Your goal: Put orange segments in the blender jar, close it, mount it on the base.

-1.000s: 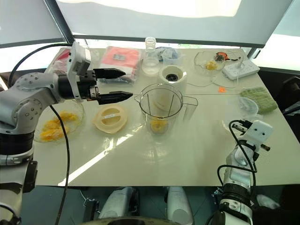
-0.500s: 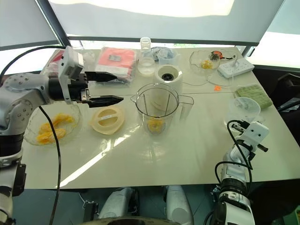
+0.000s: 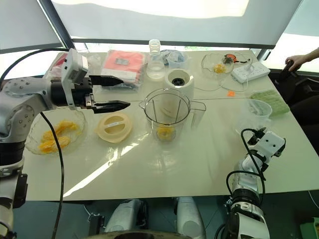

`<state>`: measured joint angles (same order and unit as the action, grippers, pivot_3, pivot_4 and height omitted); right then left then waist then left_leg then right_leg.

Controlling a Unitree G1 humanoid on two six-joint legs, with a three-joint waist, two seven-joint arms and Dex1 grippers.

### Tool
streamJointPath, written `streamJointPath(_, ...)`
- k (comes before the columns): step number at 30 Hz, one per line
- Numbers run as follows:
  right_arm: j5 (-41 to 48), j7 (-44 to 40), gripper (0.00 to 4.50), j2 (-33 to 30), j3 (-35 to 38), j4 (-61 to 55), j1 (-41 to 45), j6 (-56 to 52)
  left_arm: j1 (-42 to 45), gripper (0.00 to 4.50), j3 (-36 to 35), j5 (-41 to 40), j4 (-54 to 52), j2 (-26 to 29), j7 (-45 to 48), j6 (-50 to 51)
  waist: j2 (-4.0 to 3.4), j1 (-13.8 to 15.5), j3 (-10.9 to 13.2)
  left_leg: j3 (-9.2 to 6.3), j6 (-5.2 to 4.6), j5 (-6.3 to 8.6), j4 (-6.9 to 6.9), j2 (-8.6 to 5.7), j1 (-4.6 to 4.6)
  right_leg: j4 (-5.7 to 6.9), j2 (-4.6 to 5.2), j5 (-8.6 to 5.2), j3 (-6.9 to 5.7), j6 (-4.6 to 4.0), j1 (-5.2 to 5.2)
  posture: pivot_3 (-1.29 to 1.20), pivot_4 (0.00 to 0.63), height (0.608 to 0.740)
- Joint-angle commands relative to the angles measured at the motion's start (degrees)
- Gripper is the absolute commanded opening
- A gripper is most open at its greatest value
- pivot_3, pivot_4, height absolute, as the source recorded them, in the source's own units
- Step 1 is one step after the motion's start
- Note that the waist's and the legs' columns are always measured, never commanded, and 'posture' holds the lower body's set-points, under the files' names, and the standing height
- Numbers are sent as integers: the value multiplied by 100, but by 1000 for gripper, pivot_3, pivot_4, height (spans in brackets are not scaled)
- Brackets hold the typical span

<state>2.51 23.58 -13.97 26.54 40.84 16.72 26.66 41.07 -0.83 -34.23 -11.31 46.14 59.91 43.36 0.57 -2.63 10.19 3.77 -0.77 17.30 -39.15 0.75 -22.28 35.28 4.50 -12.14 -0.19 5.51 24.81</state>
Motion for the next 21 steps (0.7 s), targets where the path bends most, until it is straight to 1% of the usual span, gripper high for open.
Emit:
streamJointPath(1,26,-53,3355,55,-90,-471,-172,19,134,4500,-12,62,38,-4,58,-156,0,2,0,0,0,0,0,0,0,0,0,0,0,0,0,0,150,740)
streamJointPath(9,-124,-184,3355,381,-406,-1924,-1111,-331,118,4500,99,171,226,-95,179,-292,0,10,-1,-3,0,0,0,1,-1,0,0,0,-1,0,0,0,150,740)
streamJointPath(12,-183,-261,3355,436,-526,-2341,-1341,-471,142,4500,191,230,342,-162,212,-366,0,12,-1,-3,0,0,0,1,-1,1,1,-8,0,-14,0,0,150,740)
streamJointPath(16,-159,-311,3355,414,-542,-2442,-1358,-585,224,4500,292,306,487,-288,275,-434,0,10,-1,-2,0,0,-1,1,1,2,0,-9,-1,-16,0,0,150,740)
streamJointPath(21,-5,-460,3355,214,-394,-2125,-1157,-628,292,4500,348,385,558,-361,326,-488,0,13,-1,-1,0,0,0,1,0,1,0,-9,-1,-16,0,0,150,740)
